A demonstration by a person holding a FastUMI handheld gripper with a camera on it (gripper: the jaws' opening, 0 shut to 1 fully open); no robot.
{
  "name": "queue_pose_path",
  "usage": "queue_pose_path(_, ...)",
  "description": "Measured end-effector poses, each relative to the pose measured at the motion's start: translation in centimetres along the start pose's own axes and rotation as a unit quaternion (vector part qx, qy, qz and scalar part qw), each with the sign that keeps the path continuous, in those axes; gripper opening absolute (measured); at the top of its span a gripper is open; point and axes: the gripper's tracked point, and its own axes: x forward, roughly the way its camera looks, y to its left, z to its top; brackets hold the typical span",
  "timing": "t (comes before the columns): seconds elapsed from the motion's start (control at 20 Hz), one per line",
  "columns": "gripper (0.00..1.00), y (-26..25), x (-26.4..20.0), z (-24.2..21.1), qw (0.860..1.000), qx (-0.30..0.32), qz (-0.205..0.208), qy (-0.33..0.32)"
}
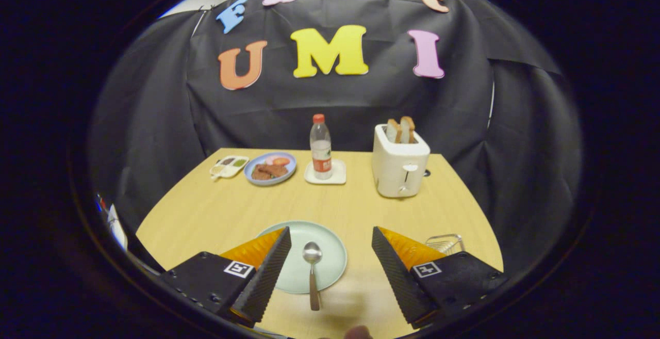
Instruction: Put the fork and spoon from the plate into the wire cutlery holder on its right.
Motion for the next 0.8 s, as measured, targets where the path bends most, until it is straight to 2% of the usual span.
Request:
queue_pose_path(0.45,0.94,3.2,5.6,-7.3,0.996,-0.034,0.009,0.088)
queue_pose_path(0.5,0.90,3.4,6.3,-8.1,0.994,-0.040,0.010,0.098)
queue_pose_path(0.55,0.80,3.5,6.7,-8.7,0.993,-0.045,0.010,0.109)
queue_pose_path(0.6,0.76,3.5,7.2,-9.3,0.992,-0.047,0.009,0.119)
queue_pose_path(0.8,0.44,2.9,8.1,-10.9,0.988,-0.043,-0.007,0.147)
